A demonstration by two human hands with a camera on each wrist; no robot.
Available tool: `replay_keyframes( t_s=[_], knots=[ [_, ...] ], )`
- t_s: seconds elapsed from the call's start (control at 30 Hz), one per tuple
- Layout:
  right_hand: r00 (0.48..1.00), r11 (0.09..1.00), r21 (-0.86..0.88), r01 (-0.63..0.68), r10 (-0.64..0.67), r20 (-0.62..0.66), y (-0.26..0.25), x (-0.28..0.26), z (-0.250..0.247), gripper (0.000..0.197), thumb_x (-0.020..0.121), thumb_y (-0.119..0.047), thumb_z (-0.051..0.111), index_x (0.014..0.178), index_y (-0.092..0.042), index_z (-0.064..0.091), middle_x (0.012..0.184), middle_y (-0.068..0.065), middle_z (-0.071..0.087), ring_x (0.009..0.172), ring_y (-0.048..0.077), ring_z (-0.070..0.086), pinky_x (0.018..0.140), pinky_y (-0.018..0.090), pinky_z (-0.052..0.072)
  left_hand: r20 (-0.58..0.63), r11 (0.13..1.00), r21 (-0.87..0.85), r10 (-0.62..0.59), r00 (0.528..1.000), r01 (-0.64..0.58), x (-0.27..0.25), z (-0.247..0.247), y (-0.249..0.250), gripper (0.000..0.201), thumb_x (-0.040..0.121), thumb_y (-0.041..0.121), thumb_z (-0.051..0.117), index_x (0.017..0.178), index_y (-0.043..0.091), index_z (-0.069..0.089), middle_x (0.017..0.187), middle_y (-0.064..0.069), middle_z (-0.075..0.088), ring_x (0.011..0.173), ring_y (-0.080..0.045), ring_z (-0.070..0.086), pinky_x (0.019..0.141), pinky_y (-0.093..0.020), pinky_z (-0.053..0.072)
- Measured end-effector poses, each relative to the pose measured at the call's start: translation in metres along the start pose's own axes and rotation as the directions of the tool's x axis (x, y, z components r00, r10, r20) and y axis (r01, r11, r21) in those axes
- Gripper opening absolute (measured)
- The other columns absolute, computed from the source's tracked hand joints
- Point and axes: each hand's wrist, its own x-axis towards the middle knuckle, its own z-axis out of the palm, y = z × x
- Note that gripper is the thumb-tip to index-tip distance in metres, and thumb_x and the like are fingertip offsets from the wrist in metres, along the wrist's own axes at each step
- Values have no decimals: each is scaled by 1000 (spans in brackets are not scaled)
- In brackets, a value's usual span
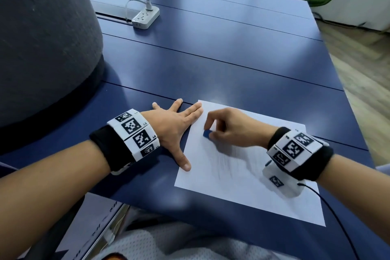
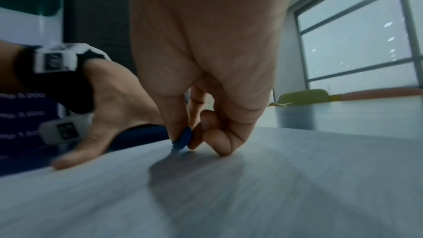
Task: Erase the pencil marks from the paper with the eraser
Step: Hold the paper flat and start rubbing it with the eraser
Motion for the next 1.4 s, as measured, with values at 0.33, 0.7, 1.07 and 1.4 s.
replay_keyframes(
  t_s=[0.33, 0.7, 1.07, 1.4],
  knots=[
    [1000, 1000, -7, -12, 12, 4, -2, 4, -3, 8, 85, -16, 66, 93, -18, 65, 58, -10, 53, 49, 2, 48, 49, 11, 35, -1, 1000, 12, 4, 1000, -4, -1, 0, 1, 154, 43, 84, 72, 149, 31, -26, 150, 26, -36, 146, -28, -24, 101, -79, 8],
    [988, 994, -15, 112, -109, 109, -10, -30, 12, 9, 83, -11, 65, 88, -19, 65, 55, -9, 49, 50, 6, 46, 54, 15, 36, 15, 1000, 20, -18, 1000, 17, -2, -2, 3, 154, 44, 83, 73, 149, 30, -27, 150, 26, -36, 145, -27, -25, 101, -78, 8],
    [949, 988, -25, 155, -142, 281, -13, -44, 12, 12, 82, -14, 67, 88, -24, 70, 60, -4, 54, 54, 9, 46, 55, 18, 40, 17, 999, 26, -20, 1000, 20, -3, -2, 3, 154, 44, 84, 72, 149, 30, -27, 150, 26, -36, 146, -27, -24, 101, -78, 10],
    [982, 985, -111, 133, -116, 147, -9, -64, 23, 18, 87, -19, 64, 104, -26, 66, 81, -8, 59, 68, 8, 51, 65, 13, 41, 10, 1000, 20, -11, 1000, 11, -6, -3, 5, 153, 46, 83, 73, 149, 30, -26, 150, 26, -36, 146, -26, -24, 103, -77, 9]
  ],
)
